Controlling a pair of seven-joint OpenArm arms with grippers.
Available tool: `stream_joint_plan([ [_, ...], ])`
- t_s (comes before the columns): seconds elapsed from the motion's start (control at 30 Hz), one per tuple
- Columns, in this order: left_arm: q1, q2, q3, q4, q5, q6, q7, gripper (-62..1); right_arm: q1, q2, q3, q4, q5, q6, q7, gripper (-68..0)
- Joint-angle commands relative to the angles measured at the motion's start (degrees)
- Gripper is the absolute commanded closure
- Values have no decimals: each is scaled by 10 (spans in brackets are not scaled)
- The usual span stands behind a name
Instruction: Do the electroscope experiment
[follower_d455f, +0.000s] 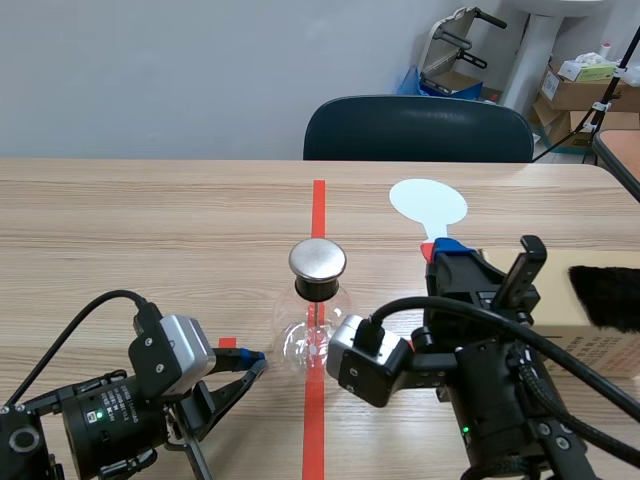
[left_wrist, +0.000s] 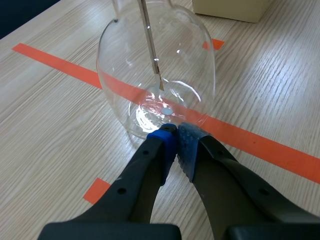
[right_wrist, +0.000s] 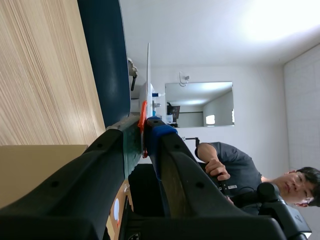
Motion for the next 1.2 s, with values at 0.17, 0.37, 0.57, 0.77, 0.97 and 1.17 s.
stream_joint_plan([
  [0.17, -5, 2, -1, 9, -6, 0, -11, -41, 1, 5, 0, 7, 0, -9, -1, -18],
  [0.37, -5, 1, -1, 9, -6, 0, -9, -41, -6, 5, 0, 6, 0, -7, 1, -18],
  [0.57, -5, 1, -1, 9, -6, 0, -8, -41, -6, 6, 0, 6, 0, -7, 4, -18],
  [0.77, -5, 1, -1, 9, -6, 0, -8, -41, -6, 6, 0, 6, 0, -7, 6, -18],
  [0.97, -5, 1, -1, 9, -6, 0, -9, -41, -6, 6, 1, 6, 0, -4, 6, -18],
  [1.17, -5, 2, -1, 9, -6, 0, -9, -41, -6, 6, 1, 6, 0, -4, 6, -18],
])
